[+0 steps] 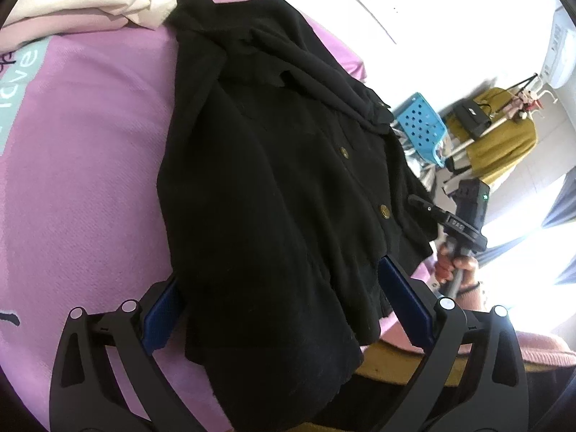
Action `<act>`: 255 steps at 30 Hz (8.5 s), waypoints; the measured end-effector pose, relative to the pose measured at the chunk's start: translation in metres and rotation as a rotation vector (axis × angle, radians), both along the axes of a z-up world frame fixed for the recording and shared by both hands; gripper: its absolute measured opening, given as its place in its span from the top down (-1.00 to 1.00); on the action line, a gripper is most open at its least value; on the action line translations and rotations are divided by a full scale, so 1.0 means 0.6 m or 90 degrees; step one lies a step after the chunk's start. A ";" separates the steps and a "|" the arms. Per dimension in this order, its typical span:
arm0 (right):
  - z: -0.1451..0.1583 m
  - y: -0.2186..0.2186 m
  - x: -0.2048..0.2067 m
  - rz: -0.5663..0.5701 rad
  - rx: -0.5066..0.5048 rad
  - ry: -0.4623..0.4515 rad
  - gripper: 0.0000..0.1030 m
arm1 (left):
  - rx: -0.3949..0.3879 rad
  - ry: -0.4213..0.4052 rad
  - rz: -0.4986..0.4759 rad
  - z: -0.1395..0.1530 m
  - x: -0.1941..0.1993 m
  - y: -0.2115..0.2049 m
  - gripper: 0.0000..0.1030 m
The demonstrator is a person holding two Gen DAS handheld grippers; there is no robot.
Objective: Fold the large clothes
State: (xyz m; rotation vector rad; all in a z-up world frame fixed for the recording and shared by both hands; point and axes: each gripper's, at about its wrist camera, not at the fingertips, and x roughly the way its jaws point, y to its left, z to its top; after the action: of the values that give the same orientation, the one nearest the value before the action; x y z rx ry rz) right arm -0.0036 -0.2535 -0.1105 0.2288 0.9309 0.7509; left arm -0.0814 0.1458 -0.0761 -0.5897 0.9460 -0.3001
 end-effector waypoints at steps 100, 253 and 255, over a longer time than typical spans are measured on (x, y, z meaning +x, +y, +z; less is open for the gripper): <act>0.218 0.020 0.205 -0.032 0.345 -0.001 0.79 | -0.046 -0.102 0.033 0.243 0.211 0.150 0.84; 0.092 0.252 0.137 0.056 -0.138 -0.115 0.96 | 0.166 -0.128 -0.009 0.129 0.151 0.032 0.88; 0.137 0.221 0.131 0.008 -0.104 -0.159 0.97 | 0.166 -0.129 -0.005 0.129 0.158 0.036 0.88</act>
State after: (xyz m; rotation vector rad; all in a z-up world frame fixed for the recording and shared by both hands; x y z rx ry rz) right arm 0.0749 -0.1208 -0.0281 -0.0153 0.7518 0.6931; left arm 0.0131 0.1671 0.0015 -0.3103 0.7760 -0.2340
